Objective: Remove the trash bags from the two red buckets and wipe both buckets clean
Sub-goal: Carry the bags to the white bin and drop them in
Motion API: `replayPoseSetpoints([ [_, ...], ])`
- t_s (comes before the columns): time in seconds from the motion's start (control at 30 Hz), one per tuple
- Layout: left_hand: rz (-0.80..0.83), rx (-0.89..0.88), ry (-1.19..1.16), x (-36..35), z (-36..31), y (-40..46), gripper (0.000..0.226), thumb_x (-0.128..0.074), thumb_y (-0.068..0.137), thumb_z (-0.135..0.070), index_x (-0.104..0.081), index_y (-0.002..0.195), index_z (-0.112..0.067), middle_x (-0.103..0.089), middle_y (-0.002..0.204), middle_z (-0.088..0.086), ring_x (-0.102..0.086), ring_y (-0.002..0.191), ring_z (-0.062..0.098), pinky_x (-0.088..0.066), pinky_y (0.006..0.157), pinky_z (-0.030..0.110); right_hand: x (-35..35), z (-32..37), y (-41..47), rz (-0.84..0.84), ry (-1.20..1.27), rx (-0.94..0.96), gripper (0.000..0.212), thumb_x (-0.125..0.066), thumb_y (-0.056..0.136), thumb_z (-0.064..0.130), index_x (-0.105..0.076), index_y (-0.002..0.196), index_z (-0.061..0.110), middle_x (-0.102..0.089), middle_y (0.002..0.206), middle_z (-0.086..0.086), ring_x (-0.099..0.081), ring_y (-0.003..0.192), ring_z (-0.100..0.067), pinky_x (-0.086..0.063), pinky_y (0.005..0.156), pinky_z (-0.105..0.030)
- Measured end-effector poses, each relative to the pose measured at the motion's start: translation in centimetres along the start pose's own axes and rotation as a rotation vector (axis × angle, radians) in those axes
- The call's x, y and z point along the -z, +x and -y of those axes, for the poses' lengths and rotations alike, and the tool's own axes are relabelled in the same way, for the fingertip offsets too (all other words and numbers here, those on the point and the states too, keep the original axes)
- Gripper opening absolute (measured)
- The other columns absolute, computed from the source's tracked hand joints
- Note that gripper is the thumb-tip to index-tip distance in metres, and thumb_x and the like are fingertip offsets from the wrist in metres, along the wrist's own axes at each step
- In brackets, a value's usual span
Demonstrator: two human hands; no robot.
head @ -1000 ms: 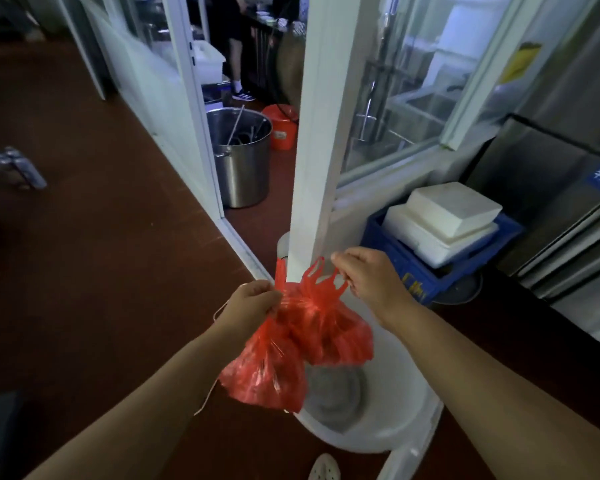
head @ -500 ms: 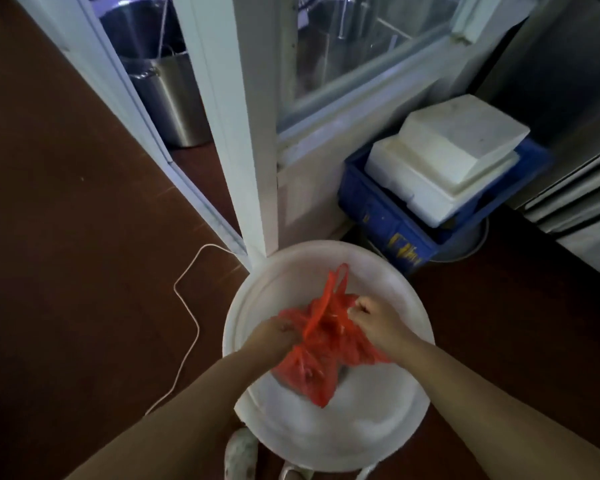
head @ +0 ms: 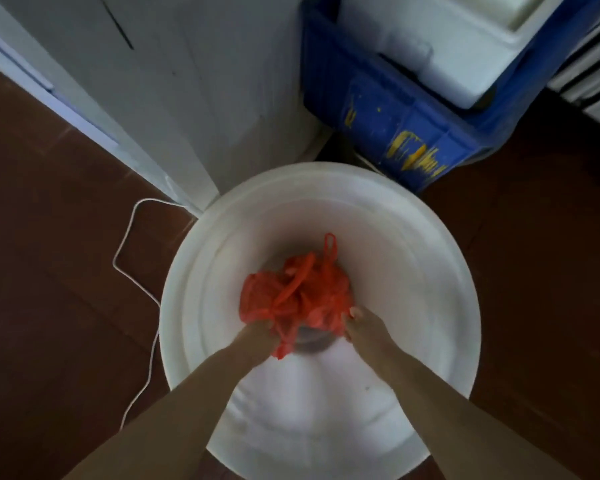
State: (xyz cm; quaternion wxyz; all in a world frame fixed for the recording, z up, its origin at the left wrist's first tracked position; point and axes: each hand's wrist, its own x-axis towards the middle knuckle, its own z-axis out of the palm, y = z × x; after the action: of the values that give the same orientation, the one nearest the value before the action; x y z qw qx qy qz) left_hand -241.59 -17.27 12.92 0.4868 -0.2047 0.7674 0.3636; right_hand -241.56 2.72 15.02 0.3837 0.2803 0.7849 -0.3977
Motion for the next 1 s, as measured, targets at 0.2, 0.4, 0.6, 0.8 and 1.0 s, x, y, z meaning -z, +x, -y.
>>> replayPoseSetpoints([
  [0.2,0.021,0.007,0.065,-0.7,-1.5,-0.9,0.026,-0.052,0.094,-0.016,-0.063,0.112,-0.001,-0.063,0.117,0.019,-0.058,0.095,0.025,-0.042,0.082,0.026,0.9,-1.1,-2.7,-0.132,0.035,0.068,0.031,-0.05,0.092,0.013,-0.055,0.122,0.013,-0.059,0.12,-0.007,-0.059,0.1,-0.021,-0.048,0.09,-0.035],
  [0.4,0.06,-0.19,0.074,-1.1,-5.4,-7.0,0.024,-0.049,0.094,-0.015,-0.065,0.107,-0.003,-0.068,0.107,0.019,-0.064,0.1,0.035,-0.051,0.091,0.043,5.1,-2.6,-9.9,-0.247,0.128,0.05,0.024,-0.045,0.092,0.013,-0.063,0.102,0.026,-0.064,0.102,0.004,-0.065,0.086,-0.01,-0.044,0.064,-0.019],
  [0.6,0.058,-0.305,0.222,-5.6,-8.2,-12.7,0.027,-0.051,0.094,-0.024,-0.064,0.113,-0.011,-0.066,0.111,0.011,-0.062,0.104,0.029,-0.049,0.087,0.032,8.2,-6.7,-16.9,-0.364,0.356,-0.018,0.022,-0.05,0.089,0.01,-0.066,0.089,0.026,-0.067,0.09,0.007,-0.066,0.073,-0.007,-0.05,0.065,-0.024],
  [0.8,0.07,-0.394,0.27,-14.1,-7.8,-15.4,0.022,-0.052,0.088,-0.01,-0.069,0.097,-0.02,-0.068,0.102,-0.001,-0.064,0.093,0.017,-0.05,0.084,0.03,9.1,-14.7,-19.5,-0.412,0.457,-0.054,0.022,-0.052,0.089,0.013,-0.064,0.082,0.03,-0.069,0.083,0.003,-0.066,0.071,-0.009,-0.047,0.066,-0.025],
  [1.0,-0.002,-0.386,0.395,-23.5,-4.0,-15.9,0.02,-0.049,0.092,-0.032,-0.066,0.095,-0.024,-0.069,0.091,-0.002,-0.065,0.087,0.016,-0.048,0.082,0.032,9.2,-23.2,-19.5,-0.392,0.514,-0.012,0.026,-0.05,0.088,0.009,-0.065,0.082,0.029,-0.069,0.083,0.004,-0.065,0.065,-0.005,-0.045,0.059,-0.016],
])
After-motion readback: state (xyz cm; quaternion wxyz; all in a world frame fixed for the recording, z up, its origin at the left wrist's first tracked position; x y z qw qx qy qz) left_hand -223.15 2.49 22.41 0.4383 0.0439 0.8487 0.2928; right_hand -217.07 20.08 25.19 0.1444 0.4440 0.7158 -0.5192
